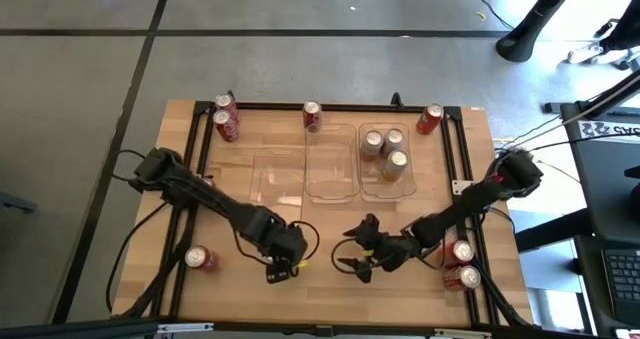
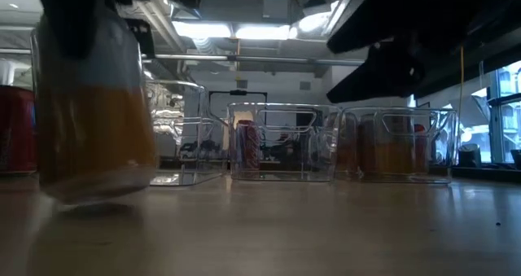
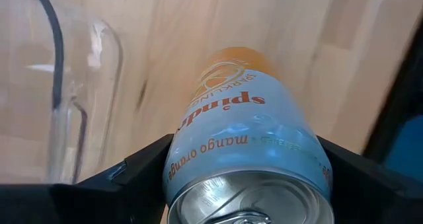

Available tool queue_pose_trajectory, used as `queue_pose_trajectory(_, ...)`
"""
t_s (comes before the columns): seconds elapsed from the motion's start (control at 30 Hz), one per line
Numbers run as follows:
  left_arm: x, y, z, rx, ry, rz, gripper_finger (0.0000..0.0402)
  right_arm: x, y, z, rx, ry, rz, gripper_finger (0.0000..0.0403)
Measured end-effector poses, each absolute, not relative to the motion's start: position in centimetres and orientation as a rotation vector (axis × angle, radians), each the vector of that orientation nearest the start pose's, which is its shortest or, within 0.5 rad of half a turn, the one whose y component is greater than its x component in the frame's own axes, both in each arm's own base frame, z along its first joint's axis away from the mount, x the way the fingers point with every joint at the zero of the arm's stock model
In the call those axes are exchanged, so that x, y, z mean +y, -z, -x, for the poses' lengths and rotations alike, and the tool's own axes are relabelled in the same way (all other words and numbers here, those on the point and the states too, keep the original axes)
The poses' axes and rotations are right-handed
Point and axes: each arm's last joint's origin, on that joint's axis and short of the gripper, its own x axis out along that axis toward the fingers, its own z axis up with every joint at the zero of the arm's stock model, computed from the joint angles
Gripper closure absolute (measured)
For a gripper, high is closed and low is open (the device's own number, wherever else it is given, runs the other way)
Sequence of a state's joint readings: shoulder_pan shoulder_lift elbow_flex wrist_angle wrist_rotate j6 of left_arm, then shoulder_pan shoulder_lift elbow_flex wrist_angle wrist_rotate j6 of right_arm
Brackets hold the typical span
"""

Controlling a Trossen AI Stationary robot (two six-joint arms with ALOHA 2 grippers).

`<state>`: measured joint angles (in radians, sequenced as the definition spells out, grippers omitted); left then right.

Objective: Sort soda cans
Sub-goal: Put the white soda can into the right transparent bin

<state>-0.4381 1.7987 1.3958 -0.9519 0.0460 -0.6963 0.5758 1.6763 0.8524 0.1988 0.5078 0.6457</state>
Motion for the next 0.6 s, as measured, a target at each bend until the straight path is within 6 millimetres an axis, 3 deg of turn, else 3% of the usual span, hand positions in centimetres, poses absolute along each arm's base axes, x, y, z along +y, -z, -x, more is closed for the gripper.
queue_pose_trajectory(0.2, -14.5, -22.4, -32.1, 1.356, -0.099, 0.282, 0.0106, 17.2, -16.0, -30.1, 0.451, 0.121, -0.121, 0.0091)
queue_pose_trajectory(0.6, -13.8, -22.6, -33.2, 1.266, -0.091, 0.251, 0.0107, 16.2, -12.7, -33.3, 0.391, 0.031, -0.164, 0.0387)
